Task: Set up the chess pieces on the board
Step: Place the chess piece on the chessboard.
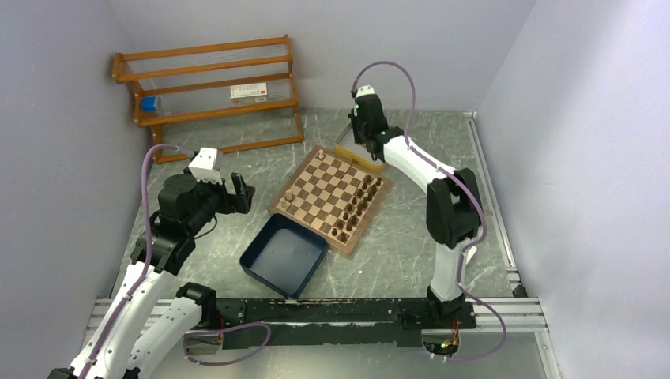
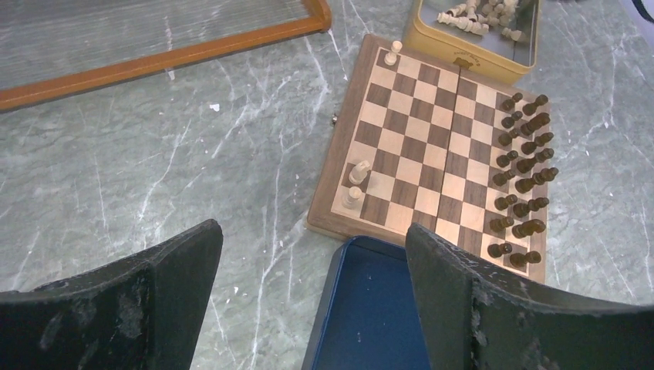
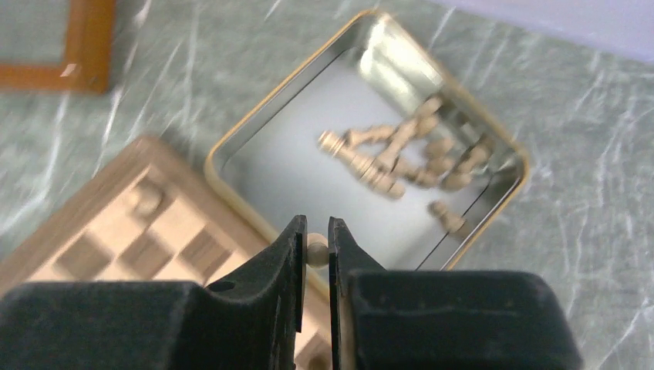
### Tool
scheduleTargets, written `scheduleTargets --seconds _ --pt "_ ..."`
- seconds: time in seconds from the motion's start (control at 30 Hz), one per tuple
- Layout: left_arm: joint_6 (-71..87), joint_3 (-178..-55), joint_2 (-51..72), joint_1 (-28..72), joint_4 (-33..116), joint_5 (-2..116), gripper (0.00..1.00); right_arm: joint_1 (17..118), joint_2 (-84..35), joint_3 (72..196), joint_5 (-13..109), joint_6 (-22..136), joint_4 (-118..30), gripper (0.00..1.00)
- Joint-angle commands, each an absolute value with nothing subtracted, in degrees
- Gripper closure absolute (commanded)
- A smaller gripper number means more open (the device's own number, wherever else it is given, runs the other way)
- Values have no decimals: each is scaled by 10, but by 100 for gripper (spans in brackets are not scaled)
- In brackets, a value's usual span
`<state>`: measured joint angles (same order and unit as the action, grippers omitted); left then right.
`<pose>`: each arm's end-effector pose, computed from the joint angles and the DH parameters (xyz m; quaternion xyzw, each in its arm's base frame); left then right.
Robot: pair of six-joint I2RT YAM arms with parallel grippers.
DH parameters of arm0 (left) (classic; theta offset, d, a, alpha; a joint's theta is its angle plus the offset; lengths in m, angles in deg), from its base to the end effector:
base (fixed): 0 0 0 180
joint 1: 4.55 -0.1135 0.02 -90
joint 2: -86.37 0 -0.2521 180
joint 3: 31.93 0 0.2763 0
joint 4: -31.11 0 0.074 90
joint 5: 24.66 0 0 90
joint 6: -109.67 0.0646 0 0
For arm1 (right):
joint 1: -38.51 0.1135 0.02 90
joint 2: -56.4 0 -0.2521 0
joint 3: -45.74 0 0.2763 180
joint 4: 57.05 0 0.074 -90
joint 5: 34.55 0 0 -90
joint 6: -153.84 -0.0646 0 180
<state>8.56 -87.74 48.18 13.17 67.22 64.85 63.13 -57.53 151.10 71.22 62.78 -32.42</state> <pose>0.2062 -0.0665 0.3090 0.0493 0.8100 -0.1488 0.5651 0.4704 0.1963 0.2282 -0.1140 0.8663 -0.0130 0.4862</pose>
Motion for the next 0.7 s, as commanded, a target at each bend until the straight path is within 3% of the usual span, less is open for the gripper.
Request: scheduleTargets --seconds 0.0,0.3,0.67 --pt "85 -885 486 128 666 677 7 686 -487 1411 682 649 -369 89" --pt "74 -885 500 128 673 735 4 782 -389 1269 631 640 -443 88" --pt "72 -889 507 128 679 765 2 882 -382 1196 626 621 -521 87"
